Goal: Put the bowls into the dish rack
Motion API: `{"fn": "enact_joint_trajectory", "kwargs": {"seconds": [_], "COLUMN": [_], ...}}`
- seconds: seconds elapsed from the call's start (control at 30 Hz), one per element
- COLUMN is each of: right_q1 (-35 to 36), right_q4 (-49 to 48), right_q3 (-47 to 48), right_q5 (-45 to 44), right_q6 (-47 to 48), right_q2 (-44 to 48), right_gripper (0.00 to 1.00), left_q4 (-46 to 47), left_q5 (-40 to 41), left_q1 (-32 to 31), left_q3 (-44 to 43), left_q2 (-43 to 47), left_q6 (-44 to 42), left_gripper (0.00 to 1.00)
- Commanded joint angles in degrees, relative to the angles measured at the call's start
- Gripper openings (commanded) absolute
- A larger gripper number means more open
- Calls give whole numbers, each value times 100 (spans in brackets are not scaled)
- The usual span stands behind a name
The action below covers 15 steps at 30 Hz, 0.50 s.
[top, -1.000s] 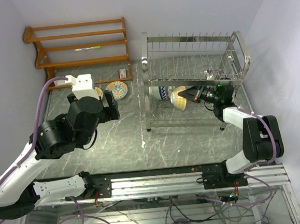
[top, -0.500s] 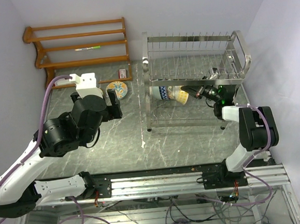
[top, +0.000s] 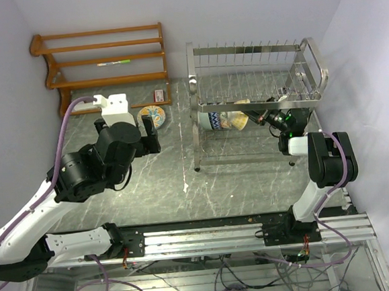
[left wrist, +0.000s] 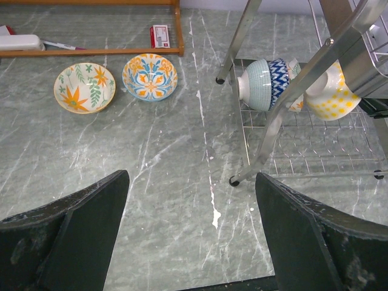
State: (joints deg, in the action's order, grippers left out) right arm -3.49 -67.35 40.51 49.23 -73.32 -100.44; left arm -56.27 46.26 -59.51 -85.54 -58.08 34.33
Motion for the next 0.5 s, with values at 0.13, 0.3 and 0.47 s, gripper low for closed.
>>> {"fn": "enact_joint_trajectory", "kwargs": {"seconds": [0.13, 0.3, 0.47], "right_q1": [-141, -144, -139], "right_q4": [-98, -599, -749], "right_q3": [95, 162, 285], "right_q5": [-529, -583, -634], "right_q6": [320, 31, -62], "right_q2": [-18, -383, -675], "right_gripper": [0, 0, 0], "left_q4": [361, 367, 357], "left_q5": [-88, -136, -141], "left_q1": [5, 9, 9], "left_q3": [46, 55, 12], "left_q2": [-158, -217, -298], "left_q6": [-116, -93, -84], "left_gripper": [96, 96, 96]}}
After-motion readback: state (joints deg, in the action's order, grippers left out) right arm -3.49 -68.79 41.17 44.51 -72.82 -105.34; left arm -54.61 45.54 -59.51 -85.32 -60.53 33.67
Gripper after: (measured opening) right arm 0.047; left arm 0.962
